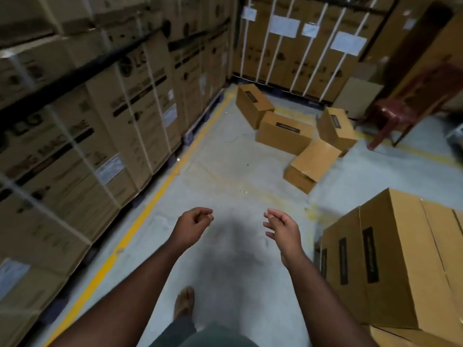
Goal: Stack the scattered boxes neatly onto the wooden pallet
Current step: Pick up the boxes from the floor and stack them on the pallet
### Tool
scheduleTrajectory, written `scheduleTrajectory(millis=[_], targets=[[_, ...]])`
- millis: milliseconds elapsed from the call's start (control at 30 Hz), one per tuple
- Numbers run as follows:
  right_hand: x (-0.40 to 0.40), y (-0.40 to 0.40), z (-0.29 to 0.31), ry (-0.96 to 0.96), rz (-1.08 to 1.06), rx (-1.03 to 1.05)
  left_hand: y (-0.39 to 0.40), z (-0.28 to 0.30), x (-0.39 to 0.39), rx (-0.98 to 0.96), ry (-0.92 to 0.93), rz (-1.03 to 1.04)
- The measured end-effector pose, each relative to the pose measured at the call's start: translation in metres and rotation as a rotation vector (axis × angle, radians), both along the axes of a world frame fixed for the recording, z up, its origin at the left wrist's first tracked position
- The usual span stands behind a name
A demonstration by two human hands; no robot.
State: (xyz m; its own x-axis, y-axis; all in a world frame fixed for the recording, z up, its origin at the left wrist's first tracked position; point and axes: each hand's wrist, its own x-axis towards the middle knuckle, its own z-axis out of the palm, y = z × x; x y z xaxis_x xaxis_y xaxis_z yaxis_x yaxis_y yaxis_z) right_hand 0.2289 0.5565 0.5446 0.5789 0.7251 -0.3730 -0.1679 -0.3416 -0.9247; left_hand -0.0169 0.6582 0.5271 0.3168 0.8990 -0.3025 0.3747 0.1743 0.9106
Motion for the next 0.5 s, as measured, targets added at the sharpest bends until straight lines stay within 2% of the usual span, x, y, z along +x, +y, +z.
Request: scheduleTrajectory(millis=[300, 500], targets=[[0.114, 0.122, 0.008, 0.050, -0.295, -0.004, 0.184, 0.006, 0.171, 0.004, 0.029, -0.338], [0.243, 0.213, -0.024, 0.116, -0.365, -0.010, 0.282, -0.021, 0.316, -0.008, 0.043, -0.392]])
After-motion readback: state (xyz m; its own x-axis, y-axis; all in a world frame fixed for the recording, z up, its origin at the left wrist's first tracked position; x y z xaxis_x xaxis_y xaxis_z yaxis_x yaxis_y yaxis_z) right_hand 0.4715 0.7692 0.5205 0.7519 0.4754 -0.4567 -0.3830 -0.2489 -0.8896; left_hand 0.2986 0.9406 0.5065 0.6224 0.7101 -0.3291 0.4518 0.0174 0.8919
